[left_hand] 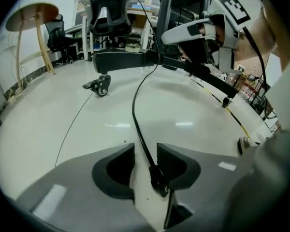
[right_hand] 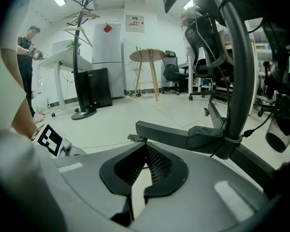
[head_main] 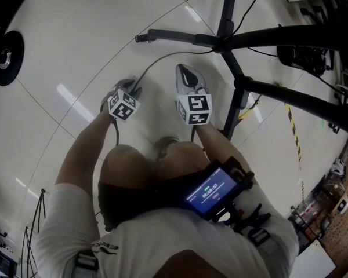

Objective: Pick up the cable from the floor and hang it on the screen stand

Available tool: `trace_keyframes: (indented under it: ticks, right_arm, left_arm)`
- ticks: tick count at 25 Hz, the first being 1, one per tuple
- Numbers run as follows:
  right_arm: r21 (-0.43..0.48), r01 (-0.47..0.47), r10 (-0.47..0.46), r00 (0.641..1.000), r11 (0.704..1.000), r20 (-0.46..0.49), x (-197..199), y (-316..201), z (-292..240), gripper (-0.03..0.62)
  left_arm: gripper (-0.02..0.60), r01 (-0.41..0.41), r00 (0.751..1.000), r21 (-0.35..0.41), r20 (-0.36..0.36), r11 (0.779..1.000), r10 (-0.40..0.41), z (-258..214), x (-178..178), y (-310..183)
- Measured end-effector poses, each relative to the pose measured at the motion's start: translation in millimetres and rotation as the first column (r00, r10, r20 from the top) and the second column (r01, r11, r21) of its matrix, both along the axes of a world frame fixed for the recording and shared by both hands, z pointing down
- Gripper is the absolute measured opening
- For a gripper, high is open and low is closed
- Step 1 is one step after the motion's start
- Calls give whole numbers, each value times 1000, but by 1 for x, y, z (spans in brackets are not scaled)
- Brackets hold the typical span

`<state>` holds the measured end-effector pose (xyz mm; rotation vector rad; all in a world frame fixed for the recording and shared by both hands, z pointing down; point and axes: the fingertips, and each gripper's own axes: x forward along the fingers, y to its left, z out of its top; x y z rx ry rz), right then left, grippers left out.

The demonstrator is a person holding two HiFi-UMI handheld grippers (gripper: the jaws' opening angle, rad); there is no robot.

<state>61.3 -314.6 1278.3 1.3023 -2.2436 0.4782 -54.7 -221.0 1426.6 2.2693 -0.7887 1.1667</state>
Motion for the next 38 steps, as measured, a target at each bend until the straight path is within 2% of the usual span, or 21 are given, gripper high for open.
trace_keyframes:
  ticks: [1,3,7,11,14,22,31,38]
  right_arm:
    - [0,-2,2,1000,1000,0,1,1,0,14]
    - [1,-2,2,1000,1000,-2,0,2,0,14]
    - [-3,-8,8,1000,1000,-4,-1,4,0,14]
    - [-21,-15,15,1000,1000,-2,-3,7,-8,14]
    - [-38,-19,19,1000,999,3,-7,10,-27,14]
    - [-19,10,-9,1000,1000,12,-23,11,-132,14]
    - [13,10,-10,1000,1000,8,-32,2,-286,14]
    - [76,7,-9,1000,997,16,-33,-8,-432,14]
  left_arm:
    - [139,5,1000,7,10,1000,-5,2,-1,-1]
    - [83,26,999,24,21,999,-26,2,-4,-3]
    - [32,92,996,37,7,995,-92,-2,-13,-6]
    - [25,123,992,42,-6,991,-123,-19,-24,-6]
    - [24,163,986,66,-28,984,-162,-52,-34,-10]
    - [23,251,967,178,-87,951,-239,-185,-52,-38]
    - [23,303,951,257,-143,918,-274,-364,-64,-53]
    - [23,370,928,334,-179,867,-327,-522,-84,-68]
